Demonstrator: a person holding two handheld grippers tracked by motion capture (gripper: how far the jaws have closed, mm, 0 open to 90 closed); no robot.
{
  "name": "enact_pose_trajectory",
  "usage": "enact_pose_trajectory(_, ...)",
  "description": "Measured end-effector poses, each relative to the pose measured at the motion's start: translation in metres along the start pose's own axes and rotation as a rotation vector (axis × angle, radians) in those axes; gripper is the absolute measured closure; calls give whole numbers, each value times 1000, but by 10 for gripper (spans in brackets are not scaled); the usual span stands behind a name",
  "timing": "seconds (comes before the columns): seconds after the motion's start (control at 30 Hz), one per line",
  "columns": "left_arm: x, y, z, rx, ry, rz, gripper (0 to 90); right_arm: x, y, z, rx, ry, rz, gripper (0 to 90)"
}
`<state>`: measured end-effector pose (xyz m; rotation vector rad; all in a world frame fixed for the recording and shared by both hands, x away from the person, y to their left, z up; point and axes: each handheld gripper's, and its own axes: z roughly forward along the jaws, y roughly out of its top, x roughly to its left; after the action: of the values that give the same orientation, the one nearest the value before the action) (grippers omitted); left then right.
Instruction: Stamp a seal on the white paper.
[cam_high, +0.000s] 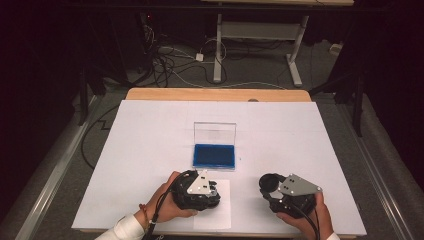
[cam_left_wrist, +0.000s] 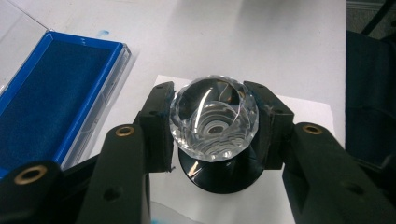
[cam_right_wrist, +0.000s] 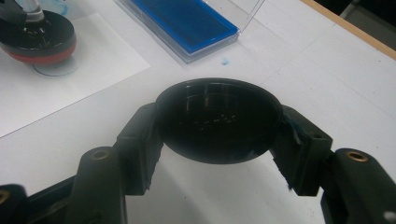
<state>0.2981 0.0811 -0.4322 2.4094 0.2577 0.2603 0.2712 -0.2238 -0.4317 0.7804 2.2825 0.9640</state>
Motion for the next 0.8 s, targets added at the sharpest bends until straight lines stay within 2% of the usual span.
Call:
enact_pose_trajectory(0.3,1,-1,10,32,-2,11,548,0,0,0,2,0,1,386)
enact_pose_trajectory(0.8,1,-3,11,37,-13,19,547,1,0,0,3,1,-2,386)
